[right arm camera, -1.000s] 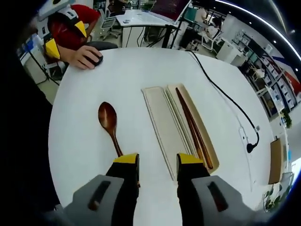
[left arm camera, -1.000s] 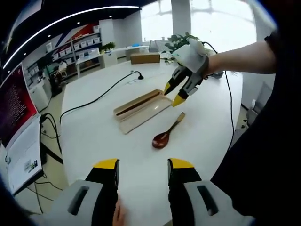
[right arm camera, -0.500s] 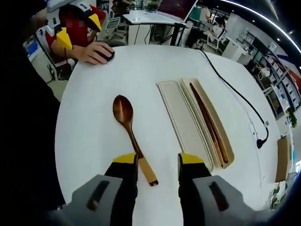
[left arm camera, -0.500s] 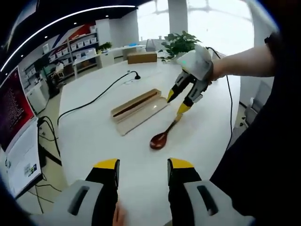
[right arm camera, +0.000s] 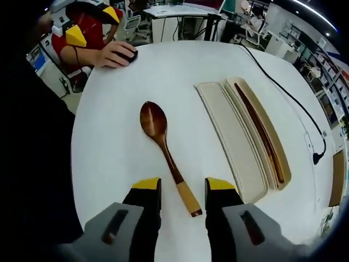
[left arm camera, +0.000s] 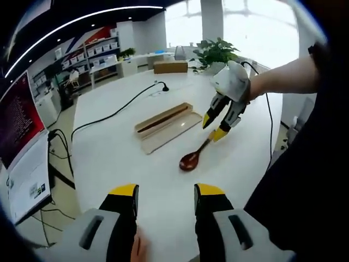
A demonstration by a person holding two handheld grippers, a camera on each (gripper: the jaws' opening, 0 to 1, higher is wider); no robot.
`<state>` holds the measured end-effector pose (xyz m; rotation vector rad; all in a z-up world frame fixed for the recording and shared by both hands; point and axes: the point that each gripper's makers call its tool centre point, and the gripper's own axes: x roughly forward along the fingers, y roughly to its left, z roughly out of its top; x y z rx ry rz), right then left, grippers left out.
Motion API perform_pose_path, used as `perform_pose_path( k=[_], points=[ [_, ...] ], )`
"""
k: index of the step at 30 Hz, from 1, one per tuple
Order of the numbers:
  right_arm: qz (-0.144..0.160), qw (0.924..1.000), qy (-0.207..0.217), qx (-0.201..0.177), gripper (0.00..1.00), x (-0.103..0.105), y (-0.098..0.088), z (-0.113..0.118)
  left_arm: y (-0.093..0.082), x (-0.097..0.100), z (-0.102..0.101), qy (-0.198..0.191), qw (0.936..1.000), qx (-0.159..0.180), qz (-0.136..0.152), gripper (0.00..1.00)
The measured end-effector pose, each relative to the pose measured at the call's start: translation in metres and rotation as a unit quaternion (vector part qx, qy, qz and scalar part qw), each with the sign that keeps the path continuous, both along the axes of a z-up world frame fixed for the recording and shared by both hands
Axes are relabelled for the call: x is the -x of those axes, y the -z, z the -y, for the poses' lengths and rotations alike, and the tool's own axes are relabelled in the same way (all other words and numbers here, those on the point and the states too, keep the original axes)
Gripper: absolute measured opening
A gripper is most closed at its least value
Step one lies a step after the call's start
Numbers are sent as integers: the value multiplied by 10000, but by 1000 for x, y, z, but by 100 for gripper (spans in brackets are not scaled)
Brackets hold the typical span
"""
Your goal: Arrange the utensils inside the cutlery case until each visible utensil rests in its matching compartment.
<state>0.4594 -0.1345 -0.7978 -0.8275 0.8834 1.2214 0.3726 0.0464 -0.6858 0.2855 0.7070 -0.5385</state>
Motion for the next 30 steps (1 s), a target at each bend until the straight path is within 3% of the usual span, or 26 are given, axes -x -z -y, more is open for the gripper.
perform_pose_path(
  k=[15,24,30],
  points=[
    [56,9987,-426,278,29,3,12,-13,3,-1,-5,-63,10000,2,-43,42],
    [48,9952,-787,586,30,6,24,-7,-3,-2,-11,-91,9999,-26,-38,42],
    [9,9955,-780,537,30,2,22,-13,1,-2,-18,-193,9998,-81,-77,42]
  ],
)
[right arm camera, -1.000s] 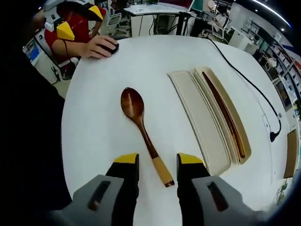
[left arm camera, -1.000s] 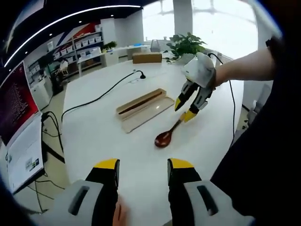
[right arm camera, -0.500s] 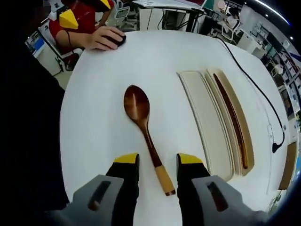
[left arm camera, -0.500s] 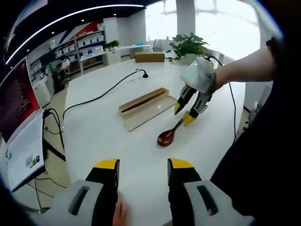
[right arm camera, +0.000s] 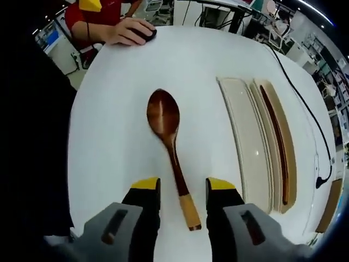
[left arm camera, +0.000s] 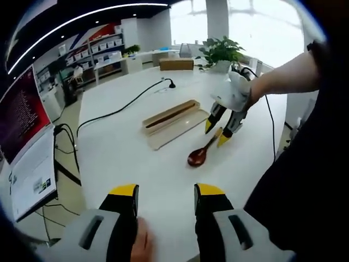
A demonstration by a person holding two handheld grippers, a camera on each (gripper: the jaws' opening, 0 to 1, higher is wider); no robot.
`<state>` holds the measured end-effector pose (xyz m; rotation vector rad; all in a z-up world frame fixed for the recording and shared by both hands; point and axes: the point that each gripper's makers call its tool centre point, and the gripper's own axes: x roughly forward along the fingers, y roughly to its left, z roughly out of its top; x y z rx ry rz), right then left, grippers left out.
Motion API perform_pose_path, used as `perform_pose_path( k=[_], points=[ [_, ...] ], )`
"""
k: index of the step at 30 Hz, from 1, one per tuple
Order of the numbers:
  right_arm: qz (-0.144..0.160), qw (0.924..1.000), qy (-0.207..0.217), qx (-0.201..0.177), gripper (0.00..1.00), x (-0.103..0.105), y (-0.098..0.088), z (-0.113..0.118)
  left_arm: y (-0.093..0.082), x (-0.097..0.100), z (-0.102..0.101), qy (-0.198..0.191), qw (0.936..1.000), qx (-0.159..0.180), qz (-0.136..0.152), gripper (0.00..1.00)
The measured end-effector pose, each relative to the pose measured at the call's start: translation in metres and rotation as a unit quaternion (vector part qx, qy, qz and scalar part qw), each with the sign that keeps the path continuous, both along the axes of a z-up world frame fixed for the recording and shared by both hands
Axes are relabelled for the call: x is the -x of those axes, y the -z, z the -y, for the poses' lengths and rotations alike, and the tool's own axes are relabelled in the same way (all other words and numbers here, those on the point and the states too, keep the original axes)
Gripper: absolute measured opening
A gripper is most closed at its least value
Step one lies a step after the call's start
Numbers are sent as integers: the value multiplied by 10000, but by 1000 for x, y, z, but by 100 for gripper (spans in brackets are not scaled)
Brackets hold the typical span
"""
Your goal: Arrange the utensils inside the cutlery case until each visible utensil rests in its matching compartment.
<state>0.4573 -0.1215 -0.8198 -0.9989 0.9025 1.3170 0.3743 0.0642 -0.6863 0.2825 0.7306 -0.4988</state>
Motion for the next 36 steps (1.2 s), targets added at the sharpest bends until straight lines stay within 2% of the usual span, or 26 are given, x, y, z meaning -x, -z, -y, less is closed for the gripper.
perform_pose_path(
  k=[10,15,23,32,36],
  points=[
    [-248,9994,-241,-16,30,13,2,-14,3,0,0,-32,10000,-2,-40,42],
    [-332,9992,-232,-75,30,11,3,-19,2,-3,-1,-55,10000,-3,-13,42],
    [-313,9989,-339,-41,27,11,2,-22,6,-2,0,-83,9999,18,-60,42],
    [-285,9985,-460,31,18,10,3,-28,6,-3,1,-87,9999,20,-49,42],
    [-233,9985,-481,115,6,8,3,-31,6,-3,1,-88,9999,9,-54,42]
  ],
)
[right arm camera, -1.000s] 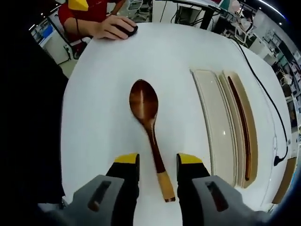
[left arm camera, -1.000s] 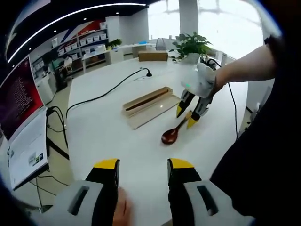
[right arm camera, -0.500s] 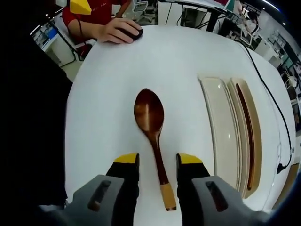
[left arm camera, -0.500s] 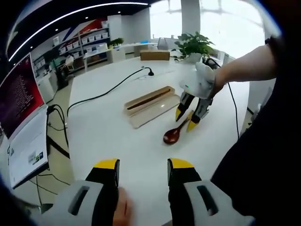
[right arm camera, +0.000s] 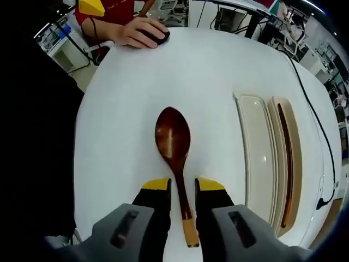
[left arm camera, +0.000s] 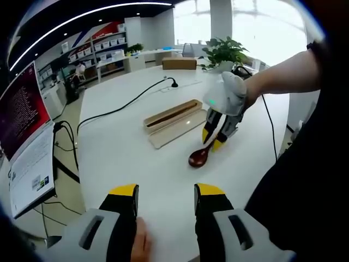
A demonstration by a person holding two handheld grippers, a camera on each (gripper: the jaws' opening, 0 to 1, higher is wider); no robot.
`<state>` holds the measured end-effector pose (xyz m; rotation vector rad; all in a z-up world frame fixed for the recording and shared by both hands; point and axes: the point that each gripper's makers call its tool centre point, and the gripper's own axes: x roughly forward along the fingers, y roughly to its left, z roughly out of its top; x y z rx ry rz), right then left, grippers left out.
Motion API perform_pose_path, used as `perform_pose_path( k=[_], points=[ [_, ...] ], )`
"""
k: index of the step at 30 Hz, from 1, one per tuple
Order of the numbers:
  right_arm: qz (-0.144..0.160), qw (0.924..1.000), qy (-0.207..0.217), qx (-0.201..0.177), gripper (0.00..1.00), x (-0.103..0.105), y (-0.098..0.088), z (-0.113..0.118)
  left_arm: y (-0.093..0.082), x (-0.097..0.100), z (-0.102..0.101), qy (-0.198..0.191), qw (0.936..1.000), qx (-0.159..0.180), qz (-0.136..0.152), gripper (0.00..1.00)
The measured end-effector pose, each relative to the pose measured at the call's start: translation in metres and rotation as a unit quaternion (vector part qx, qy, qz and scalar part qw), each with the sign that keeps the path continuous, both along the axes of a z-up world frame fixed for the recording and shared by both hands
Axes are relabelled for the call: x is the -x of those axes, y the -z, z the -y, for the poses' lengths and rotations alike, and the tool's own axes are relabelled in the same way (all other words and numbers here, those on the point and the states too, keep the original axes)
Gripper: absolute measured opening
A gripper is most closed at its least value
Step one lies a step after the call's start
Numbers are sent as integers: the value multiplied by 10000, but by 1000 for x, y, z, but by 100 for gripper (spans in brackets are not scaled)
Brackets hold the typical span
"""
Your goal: Arrange the utensils inside the cutlery case until each visible utensil rests in its matching compartment.
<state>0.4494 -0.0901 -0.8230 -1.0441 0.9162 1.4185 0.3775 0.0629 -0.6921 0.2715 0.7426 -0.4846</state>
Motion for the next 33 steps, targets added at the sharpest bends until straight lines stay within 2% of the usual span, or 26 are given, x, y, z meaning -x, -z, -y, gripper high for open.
perform_pose_path(
  k=[3,12,26,30,32,33],
  points=[
    [69,9999,-39,65,2,-1,0,-1,-1,0,-1,-10,10000,0,15,42],
    [-69,9998,96,168,2,-2,0,-1,1,1,0,-3,10000,-16,-20,42],
    [290,9973,-100,668,1,0,2,-2,3,9,2,-37,10000,-8,-49,42],
    [309,9974,-98,638,1,-1,2,-1,4,11,-2,-109,9999,-17,-62,42],
    [232,9979,265,543,1,-2,2,-1,3,12,-3,-157,9999,12,-40,42],
    [278,9980,161,541,1,-2,1,0,3,12,-3,-180,9998,30,-34,42]
  ],
)
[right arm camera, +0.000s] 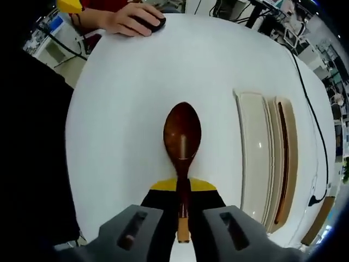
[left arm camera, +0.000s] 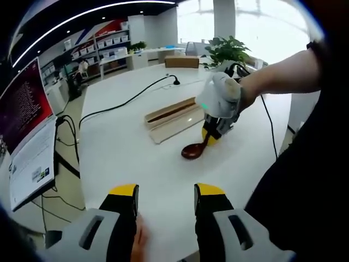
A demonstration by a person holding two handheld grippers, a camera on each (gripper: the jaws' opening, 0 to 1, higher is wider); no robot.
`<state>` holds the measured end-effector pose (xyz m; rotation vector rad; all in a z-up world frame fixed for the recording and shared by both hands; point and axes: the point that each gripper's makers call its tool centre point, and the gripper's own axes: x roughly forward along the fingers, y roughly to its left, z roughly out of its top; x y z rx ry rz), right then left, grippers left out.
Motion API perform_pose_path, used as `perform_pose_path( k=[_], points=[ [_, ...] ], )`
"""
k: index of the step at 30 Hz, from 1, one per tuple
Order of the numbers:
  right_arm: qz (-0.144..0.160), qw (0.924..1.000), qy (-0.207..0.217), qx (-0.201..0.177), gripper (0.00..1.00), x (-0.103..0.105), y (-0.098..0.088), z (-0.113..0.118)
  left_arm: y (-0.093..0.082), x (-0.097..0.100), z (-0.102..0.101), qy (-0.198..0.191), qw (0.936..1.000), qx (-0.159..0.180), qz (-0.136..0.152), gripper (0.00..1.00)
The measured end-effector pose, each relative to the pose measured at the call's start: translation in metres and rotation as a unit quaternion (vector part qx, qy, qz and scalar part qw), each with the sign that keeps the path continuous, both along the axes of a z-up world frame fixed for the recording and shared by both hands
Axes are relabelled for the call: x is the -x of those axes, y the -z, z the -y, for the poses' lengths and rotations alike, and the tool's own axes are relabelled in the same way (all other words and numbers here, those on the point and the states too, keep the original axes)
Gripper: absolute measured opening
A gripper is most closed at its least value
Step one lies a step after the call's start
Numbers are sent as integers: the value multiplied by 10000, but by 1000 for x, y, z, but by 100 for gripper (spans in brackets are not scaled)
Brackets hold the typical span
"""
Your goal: Arrange the utensils inside the cutlery case until each visible utensil rests in its matching compartment.
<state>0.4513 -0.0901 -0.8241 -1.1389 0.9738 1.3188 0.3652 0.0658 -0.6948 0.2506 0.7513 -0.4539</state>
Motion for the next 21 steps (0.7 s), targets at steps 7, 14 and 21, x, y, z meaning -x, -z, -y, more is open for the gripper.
perform_pose_path(
  k=[7,14,21],
  points=[
    [39,9995,-312,-50,1,1,0,-1,1,6,-4,-108,9999,24,11,42],
    [-27,9997,-191,-160,0,0,-1,0,-1,9,-9,-163,9999,-4,28,42],
    [1,9996,-255,-136,0,3,-2,0,-2,12,-7,-138,9999,-1,40,42]
  ],
)
